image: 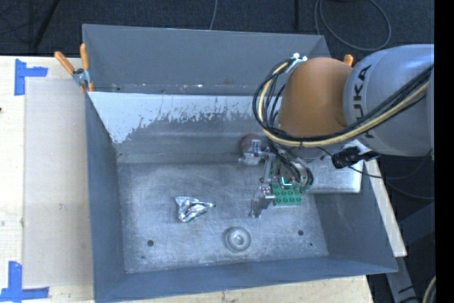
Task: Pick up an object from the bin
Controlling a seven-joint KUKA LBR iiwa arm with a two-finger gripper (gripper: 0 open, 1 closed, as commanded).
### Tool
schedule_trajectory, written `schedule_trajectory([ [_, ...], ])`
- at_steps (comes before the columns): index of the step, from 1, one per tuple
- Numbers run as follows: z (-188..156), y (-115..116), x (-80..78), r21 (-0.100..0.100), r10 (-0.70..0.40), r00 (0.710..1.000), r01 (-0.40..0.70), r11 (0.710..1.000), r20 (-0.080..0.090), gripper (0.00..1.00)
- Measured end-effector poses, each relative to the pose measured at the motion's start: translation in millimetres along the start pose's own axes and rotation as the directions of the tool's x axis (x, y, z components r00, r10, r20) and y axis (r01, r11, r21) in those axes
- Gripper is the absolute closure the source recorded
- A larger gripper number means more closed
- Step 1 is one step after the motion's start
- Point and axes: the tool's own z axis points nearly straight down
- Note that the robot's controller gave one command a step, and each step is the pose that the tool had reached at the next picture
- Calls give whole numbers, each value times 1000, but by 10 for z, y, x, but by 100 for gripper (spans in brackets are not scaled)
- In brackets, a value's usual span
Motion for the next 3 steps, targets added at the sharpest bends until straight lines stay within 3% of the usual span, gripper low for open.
schedule_trajectory([
  [1, 642, 742, 6, 3, -149, 989, 149, 989, 9, 0],
  [2, 351, 1361, -24, 1, -281, 960, 281, 960, 11, 0],
  [3, 365, 1179, 34, 1, -166, 986, 166, 986, 6, 0],
])
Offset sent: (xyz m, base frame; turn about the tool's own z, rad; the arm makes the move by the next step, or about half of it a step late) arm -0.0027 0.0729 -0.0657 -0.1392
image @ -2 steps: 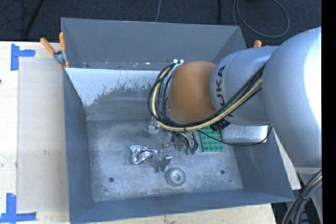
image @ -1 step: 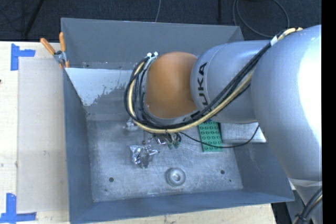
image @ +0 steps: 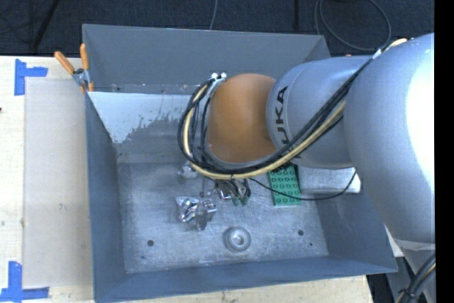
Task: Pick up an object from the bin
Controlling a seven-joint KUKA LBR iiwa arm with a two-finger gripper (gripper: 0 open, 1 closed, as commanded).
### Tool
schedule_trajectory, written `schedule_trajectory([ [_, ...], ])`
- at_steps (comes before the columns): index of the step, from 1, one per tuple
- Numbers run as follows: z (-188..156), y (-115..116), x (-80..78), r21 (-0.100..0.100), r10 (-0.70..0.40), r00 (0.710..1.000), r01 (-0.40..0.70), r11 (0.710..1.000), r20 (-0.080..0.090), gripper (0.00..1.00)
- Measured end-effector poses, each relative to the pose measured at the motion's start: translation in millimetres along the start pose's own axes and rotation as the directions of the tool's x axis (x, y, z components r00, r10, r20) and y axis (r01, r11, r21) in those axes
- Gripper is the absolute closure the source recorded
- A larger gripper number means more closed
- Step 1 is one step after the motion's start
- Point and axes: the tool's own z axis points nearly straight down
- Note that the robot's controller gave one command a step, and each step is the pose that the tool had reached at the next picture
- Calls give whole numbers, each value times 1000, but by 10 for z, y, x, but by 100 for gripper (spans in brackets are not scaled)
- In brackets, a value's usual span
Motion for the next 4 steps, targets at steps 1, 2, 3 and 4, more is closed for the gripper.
schedule_trajectory([
  [1, 276, -43, 70, 0, -46, 999, 46, 999, 5, 0],
  [2, 267, -42, 62, 0, -44, 999, 44, 999, 3, 0],
  [3, 249, -42, 46, -1, -43, 999, 43, 999, 8, 100],
  [4, -603, -39, 27, 1, -42, 999, 42, 999, 10, 100],
])
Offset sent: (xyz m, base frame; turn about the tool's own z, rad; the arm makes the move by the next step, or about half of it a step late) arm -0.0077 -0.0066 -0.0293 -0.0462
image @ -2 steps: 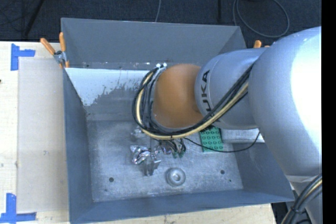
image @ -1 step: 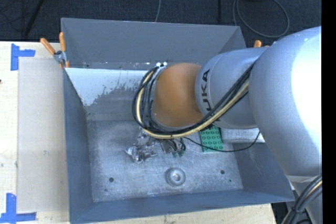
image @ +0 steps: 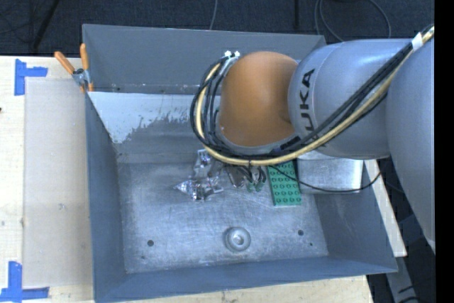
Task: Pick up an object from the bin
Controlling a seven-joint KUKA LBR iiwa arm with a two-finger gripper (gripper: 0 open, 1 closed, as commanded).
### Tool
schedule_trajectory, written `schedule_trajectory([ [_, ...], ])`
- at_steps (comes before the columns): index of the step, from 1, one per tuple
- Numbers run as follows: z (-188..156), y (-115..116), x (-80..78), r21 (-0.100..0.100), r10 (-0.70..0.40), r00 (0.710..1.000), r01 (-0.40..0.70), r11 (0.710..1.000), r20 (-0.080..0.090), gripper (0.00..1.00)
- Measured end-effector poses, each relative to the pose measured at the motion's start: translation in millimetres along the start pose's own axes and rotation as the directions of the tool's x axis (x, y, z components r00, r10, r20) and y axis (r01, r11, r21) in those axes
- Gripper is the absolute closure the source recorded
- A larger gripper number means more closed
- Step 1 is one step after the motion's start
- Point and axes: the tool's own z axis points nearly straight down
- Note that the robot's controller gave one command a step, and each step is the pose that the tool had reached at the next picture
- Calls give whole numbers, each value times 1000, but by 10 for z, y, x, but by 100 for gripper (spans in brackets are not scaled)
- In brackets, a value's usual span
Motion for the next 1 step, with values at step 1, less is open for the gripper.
schedule_trajectory([
  [1, -399, 7, -16, 0, 0, 1000, 0, 1000, -2, 100],
])
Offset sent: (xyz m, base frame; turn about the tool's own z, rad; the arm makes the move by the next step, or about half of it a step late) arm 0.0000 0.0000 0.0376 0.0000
